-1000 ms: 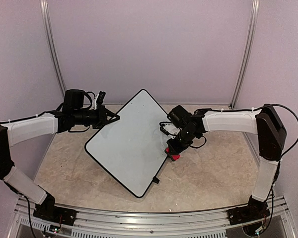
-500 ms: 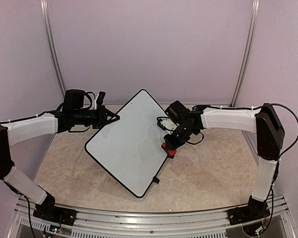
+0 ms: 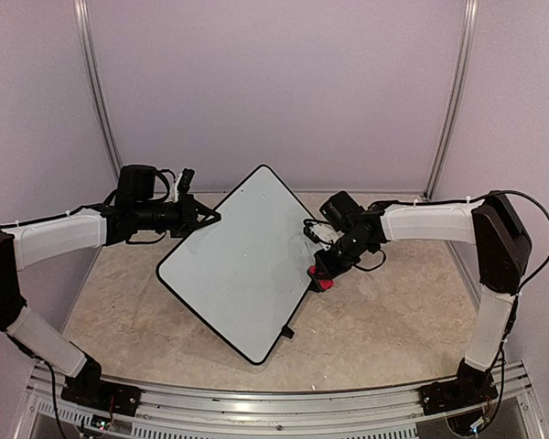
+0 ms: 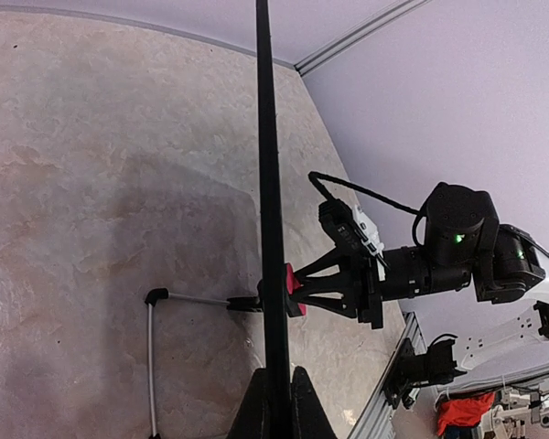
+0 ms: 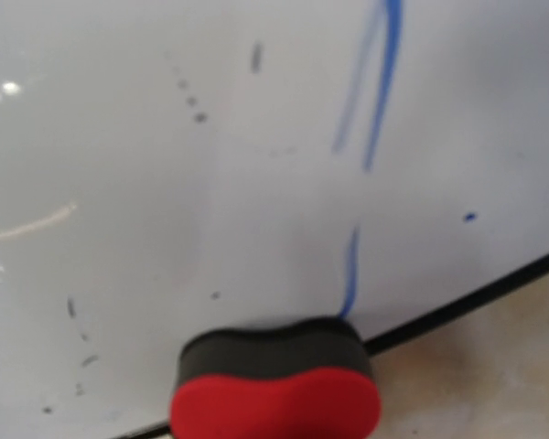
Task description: Erase the whiteboard
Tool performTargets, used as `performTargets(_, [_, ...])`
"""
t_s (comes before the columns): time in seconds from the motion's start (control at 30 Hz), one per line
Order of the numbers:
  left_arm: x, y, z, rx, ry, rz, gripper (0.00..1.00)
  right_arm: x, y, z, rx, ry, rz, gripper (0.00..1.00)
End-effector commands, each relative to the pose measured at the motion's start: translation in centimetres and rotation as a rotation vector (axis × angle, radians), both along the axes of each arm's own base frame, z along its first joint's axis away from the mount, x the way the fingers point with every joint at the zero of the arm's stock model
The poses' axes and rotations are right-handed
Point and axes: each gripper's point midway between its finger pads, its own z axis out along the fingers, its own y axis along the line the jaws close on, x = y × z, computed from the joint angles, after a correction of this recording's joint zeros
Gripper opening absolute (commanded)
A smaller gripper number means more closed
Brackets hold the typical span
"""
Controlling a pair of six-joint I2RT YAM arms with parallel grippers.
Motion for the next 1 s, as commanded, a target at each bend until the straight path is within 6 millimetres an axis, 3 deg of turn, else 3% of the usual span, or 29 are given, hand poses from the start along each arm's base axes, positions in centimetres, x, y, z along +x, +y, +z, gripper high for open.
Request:
performTargets(0.0, [-0.6, -0.9, 1.0, 0.003, -0.115, -0.082, 0.00, 1.6, 0.4, -0.1, 0.074, -0.012, -0.030, 0.17])
performTargets(0.3, [-0.7, -1.0, 1.0, 0.002, -0.115, -0.084, 0.00, 6.2, 0.9, 2.9, 0.141, -0.099, -0.073, 0.17])
performTargets(0.5, [-0.7, -1.0, 1.0, 0.004, -0.115, -0.084, 0.00, 8.8, 2.5, 5.4, 0.183, -0.150, -0.054, 0.17])
performTargets(0.6, [-0.6, -0.9, 1.1, 0.004, -0.117, -0.082, 0.00, 9.4, 3.1, 5.7, 0.191, -0.152, -0.048, 0.17])
performTargets(0.8, [-0.7, -0.9, 1.1, 0.004, -0.118, -0.083, 0.00, 7.4, 2.5, 3.1, 0.190, -0.081, -0.038, 0.17])
performTargets(0.97, [-0.7, -0.9, 1.2, -0.001, -0.116, -0.086, 0.00, 3.7, 1.6, 0.9, 0.187, -0.018, -0.012, 0.17])
